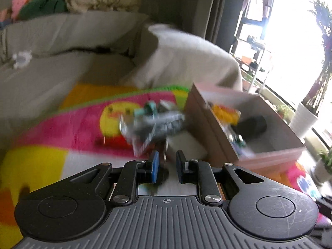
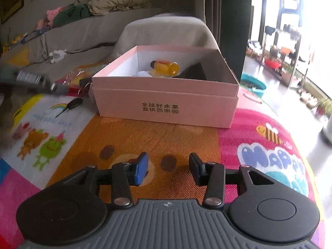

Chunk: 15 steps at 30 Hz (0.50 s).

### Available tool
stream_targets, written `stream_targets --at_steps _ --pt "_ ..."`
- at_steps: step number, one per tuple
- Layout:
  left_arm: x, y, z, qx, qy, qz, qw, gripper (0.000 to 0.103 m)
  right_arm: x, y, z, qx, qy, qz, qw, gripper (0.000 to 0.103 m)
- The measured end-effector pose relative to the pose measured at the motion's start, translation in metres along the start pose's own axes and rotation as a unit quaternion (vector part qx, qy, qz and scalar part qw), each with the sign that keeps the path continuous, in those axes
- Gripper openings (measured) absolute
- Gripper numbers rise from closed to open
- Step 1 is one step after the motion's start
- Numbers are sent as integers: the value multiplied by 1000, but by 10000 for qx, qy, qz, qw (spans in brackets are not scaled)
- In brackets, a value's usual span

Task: Organize rigid objects
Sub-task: 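Place the orange bottle into the pink box and open the right gripper, then grasp the clear plastic bag with the left gripper while the right gripper reaches toward the white plug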

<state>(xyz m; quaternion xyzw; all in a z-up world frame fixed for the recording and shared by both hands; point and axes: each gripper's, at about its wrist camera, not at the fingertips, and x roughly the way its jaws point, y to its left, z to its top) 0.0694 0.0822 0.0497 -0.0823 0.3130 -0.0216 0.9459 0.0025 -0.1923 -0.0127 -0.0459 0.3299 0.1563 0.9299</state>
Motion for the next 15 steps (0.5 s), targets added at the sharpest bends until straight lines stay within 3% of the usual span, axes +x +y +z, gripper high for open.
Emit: stream_targets --at_steps 4,7,10,15 --pt "17 -1 28 210 -155 5 9997 20 -2 0 -2 -3 -36 40 10000 45" --pt "40 7 55 -83 -110 -158 9998 20 -2 0 -3 24 -40 62 10000 47" --pt "84 15 87 -425 311 -433 9977 20 -1 0 -3 32 -33 95 9999 50" --pt "151 18 104 -243 824 -36 9963 20 1 0 -2 37 -39 86 9999 50"
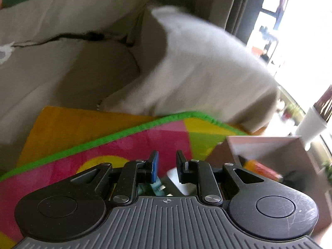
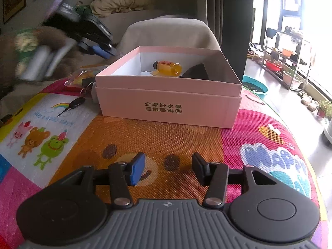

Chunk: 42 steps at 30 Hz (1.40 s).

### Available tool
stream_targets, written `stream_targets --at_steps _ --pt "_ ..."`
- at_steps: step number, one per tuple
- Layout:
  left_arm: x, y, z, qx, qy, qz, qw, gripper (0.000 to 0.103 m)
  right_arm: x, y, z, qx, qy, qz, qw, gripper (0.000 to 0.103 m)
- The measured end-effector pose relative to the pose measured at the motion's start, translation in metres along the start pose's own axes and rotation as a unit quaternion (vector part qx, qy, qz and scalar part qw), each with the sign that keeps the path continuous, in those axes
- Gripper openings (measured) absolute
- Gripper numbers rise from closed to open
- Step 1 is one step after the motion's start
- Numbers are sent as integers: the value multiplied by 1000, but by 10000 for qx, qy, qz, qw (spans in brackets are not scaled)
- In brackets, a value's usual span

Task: Organize rigid objects
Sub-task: 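Grasp the clear plastic bag with the left gripper while the right gripper reaches toward the white plug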

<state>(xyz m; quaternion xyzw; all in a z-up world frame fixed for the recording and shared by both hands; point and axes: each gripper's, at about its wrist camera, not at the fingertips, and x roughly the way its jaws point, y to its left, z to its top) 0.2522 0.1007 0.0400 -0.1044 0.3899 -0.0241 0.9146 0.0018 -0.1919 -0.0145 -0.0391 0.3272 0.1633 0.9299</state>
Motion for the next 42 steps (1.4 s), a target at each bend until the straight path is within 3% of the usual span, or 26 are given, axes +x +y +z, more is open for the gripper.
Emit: stream_targets --at_steps 4,10,13,15,21,26,31,33,37,42 --pt "10 -3 -8 292 -71 9 9995 20 0 0 0 16 -4 7 10000 51" --pt "-7 7 -31 575 -71 -120 9983 21 2 1 0 -7 16 54 10000 56" --pt "-22 14 -45 572 -102 -252 9980 23 3 1 1 -56 65 178 9998 68" --pt "-38 19 -57 469 -201 -319 9982 24 6 3 3 -172 160 340 9991 84" --pt "-91 23 -94 719 -394 -565 9950 31 17 12 11 -286 492 536 9969 103" --pt "-119 24 -115 1020 -245 -862 9907 31 18 14 10 -285 483 509 9971 103" --pt "-141 13 -110 958 -456 -1299 9858 31 18 15 10 -287 457 496 9973 103" --pt "-137 -4 -107 1272 -377 -1188 9840 31 18 15 9 -288 450 492 9974 103" --pt "-107 -33 -111 1922 -93 -275 9809 31 18 15 9 -283 446 493 9974 103" --pt "-85 -37 -111 1796 74 -361 9830 30 18 14 10 -269 464 511 9973 103"
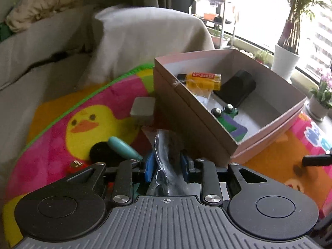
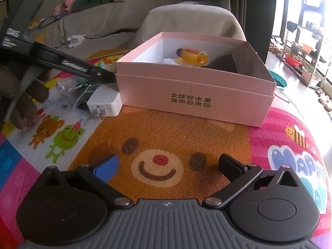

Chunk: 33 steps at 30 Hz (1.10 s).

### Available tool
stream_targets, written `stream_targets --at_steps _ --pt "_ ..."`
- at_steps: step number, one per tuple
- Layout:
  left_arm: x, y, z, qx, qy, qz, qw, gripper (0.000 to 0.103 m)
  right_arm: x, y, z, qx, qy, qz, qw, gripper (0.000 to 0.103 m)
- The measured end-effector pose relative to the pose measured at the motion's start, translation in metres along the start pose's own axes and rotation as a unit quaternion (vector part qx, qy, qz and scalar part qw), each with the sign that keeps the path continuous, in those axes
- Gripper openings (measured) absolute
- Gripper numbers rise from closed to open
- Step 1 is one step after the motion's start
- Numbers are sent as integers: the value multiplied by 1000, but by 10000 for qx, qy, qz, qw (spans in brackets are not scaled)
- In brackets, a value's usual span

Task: Organize rigid objects
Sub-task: 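Grasp the clear plastic bag with the left gripper while the right gripper reaches toward the white plug, then grasp and lift the white plug with the right gripper while the left gripper holds the bag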

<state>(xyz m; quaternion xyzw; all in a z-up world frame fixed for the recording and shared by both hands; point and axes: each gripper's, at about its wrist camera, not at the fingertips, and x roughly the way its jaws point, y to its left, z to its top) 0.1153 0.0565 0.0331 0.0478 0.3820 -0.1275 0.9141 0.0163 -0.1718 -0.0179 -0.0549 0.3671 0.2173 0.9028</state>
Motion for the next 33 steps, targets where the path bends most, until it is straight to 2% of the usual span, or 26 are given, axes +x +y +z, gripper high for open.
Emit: stream_targets --at_steps 4,8,9,10,11,12,15,18,21,23,26,28,29,33 --pt "-5 11 -7 -327 -83 -234 9992 24 0 0 0 -22 6 6 10000 103" --pt "-40 24 -31 -871 -382 -267 9951 23 -1 -1 0 -20 -10 53 10000 103" --pt "-49 26 -37 -963 -411 -263 9942 22 -1 -2 1 -27 2 50 10000 100" --pt "-60 27 -45 -1057 -433 -277 9931 15 -2 0 3 -47 20 -2 10000 95" --pt "-72 27 -54 -1132 -462 -303 9920 13 -3 1 7 -101 41 -36 9999 80" --pt "-82 27 -64 -1184 -488 -339 9912 13 -5 4 13 -181 74 49 9998 68" --pt "-104 25 -91 -1322 -504 -369 9893 13 -25 19 53 -500 -235 367 9978 68" --pt "-110 28 -109 -1441 -493 -358 9877 13 -31 35 113 -650 -395 584 9954 68" --pt "-106 34 -118 -1653 -530 -483 9836 15 1 45 176 -260 82 1038 9942 68" --pt "-103 35 -118 -1741 -549 -569 9815 19 38 57 208 -193 454 1064 9931 68" --pt "-103 31 -120 -1654 -578 -571 9829 20 94 78 234 -438 855 574 9937 68" --pt "-103 31 -123 -1617 -609 -710 9824 20 129 86 242 -571 1194 282 9908 67" --pt "-103 31 -125 -1608 -610 -770 9821 20 143 89 244 -666 1353 203 9884 63" --pt "-104 34 -134 -1639 -654 -949 9797 21 174 103 240 -1404 1696 -199 9753 62"
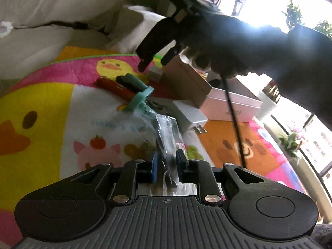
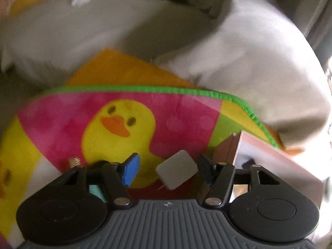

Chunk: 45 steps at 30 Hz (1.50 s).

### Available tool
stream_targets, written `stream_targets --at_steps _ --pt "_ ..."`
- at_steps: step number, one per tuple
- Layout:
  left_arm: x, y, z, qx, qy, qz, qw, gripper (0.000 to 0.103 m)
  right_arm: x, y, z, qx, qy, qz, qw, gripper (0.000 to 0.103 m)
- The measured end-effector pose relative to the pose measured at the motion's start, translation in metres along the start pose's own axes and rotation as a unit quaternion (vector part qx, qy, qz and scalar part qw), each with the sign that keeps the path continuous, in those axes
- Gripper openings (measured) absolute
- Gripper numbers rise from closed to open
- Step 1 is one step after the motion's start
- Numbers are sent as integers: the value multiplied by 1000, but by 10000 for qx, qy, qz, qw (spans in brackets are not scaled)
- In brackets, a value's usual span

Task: Organize rigid objects

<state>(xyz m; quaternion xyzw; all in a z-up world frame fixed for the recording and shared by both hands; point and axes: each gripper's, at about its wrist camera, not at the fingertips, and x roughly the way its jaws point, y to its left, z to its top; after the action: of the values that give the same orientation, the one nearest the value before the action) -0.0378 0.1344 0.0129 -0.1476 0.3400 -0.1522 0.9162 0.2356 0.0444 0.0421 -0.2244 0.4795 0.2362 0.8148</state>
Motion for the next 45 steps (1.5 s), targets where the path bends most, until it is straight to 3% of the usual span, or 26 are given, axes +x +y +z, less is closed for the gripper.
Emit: stream_targets --at_steps 6,8,9,12,16,19,22,25,29,35,40,43,45 --pt "-3 6 -3 -170 -23 -199 9997 21 18 17 -5 -1003 229 -418 9938 62" --pt "-3 8 -2 -223 -29 -204 9995 21 16 14 -6 -1018 193 -363 9940 61" --pt "-4 9 -2 -248 -33 -200 9995 21 15 11 -6 -942 215 -299 9949 51" --pt "-4 8 -2 -275 -28 -158 9995 21 7 9 -10 -791 204 -197 9965 51" --pt "-4 4 0 -240 9 -93 9997 21 -34 18 -29 -864 -278 85 9958 50" --pt "-3 -6 4 -73 24 -59 10000 21 -82 17 -57 -765 -731 542 9929 51" --pt "4 -18 8 105 107 103 9998 21 -124 17 -99 -729 -1105 722 9886 51" --pt "15 -31 10 345 251 552 9976 24 -145 15 -145 -743 -1292 513 9875 51" --pt "31 -40 14 285 384 906 9947 29 -145 5 -205 -743 -1197 80 9900 51" --pt "43 -50 11 495 198 1135 9921 34 -139 -13 -278 -458 -1257 -439 9900 51" --pt "40 -54 14 344 405 922 9943 32 -136 -21 -309 -149 -1582 -530 9859 57" --pt "36 -58 7 247 478 621 9966 32 -129 -29 -318 232 -1567 -358 9867 57" --pt "34 -61 2 252 445 626 9967 32 -126 -35 -322 543 -1586 -163 9857 58"
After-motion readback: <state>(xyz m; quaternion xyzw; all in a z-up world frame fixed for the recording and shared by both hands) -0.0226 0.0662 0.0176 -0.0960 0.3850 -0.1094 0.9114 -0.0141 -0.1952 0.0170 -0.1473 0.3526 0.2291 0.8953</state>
